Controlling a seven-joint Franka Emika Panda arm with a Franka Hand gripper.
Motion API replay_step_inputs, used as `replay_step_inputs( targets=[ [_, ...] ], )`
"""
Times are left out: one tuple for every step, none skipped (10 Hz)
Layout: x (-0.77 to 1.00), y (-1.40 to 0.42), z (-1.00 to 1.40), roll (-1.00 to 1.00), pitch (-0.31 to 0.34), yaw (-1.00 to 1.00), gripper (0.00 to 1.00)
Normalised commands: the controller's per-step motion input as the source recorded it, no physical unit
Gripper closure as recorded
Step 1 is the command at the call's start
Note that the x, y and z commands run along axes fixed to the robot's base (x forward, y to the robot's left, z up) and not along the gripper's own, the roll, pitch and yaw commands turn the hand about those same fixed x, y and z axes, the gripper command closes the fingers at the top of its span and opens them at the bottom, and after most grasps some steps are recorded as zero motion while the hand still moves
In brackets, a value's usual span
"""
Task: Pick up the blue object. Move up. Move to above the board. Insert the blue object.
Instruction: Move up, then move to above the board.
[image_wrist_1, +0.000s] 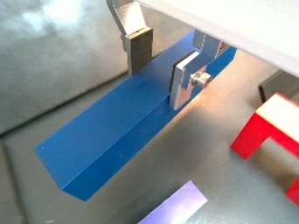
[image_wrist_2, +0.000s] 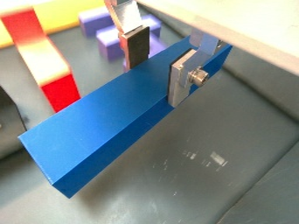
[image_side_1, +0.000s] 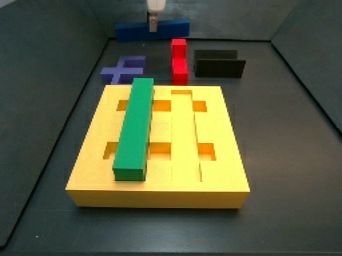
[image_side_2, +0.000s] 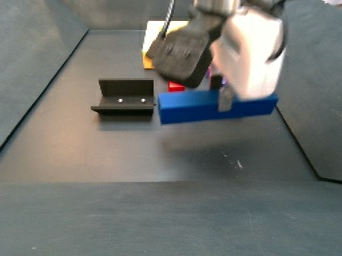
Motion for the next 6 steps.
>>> replay_step_inputs(
  targets=[
    [-0.02,-0.03,0.18,0.07,0.015,-0.02,1.00],
    [0.00,0.00,1.40,0.00,0.000,0.00,1.00],
    [-0.02,0.00,1.40,-0.02,0.024,0.00,1.00],
    [-0.05,0.00,1.40,0.01,0.054,0.01,1.00],
    [-0.01,0.00,1.40,0.03,0.041,0.01,1.00],
    [0.02,0.01,1.40,0.01,0.067,0.00,1.00]
  ],
)
